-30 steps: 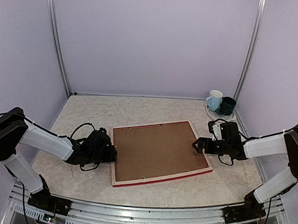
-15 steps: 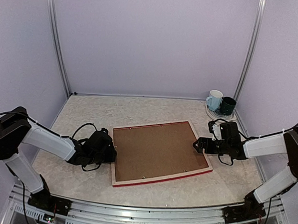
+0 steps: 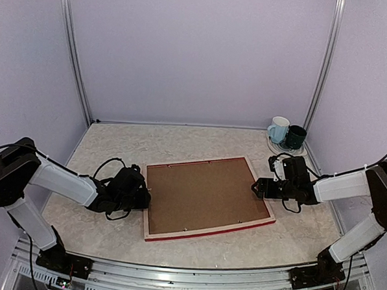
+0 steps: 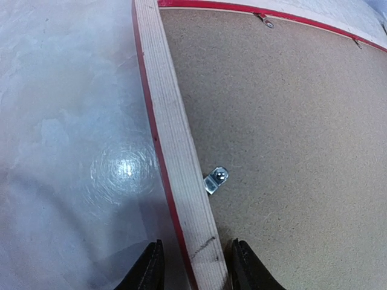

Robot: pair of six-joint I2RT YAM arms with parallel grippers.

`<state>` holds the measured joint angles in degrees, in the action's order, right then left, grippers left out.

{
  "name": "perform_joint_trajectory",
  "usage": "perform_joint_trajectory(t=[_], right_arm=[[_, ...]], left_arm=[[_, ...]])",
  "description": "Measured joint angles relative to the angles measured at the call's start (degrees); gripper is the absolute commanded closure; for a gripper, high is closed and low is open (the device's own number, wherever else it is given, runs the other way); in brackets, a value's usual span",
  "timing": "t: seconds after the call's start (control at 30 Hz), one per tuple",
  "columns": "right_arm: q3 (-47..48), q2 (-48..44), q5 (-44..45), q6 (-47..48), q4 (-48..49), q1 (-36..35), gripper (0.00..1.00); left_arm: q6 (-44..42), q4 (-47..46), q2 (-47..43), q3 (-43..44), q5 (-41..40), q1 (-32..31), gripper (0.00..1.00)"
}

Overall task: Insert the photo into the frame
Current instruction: Hold the photo frame at the center of the board.

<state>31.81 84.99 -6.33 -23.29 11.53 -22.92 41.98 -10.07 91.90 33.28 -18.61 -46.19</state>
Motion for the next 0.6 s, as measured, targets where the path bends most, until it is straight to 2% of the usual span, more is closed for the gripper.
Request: perform_joint_trajectory(t=[0.17, 0.6], right_arm=[[0.7, 0.8, 1.4, 0.1, -0.7, -1.0, 0.28], [1.6, 1.5, 5.6, 0.1, -1.9, -1.9, 0.35]], left_arm=[[-1.4, -0.3, 0.0, 0.0, 0.2, 0.8, 0.62], [-3.9, -4.5, 2.2, 0.0, 0.3, 1.6, 0.63]])
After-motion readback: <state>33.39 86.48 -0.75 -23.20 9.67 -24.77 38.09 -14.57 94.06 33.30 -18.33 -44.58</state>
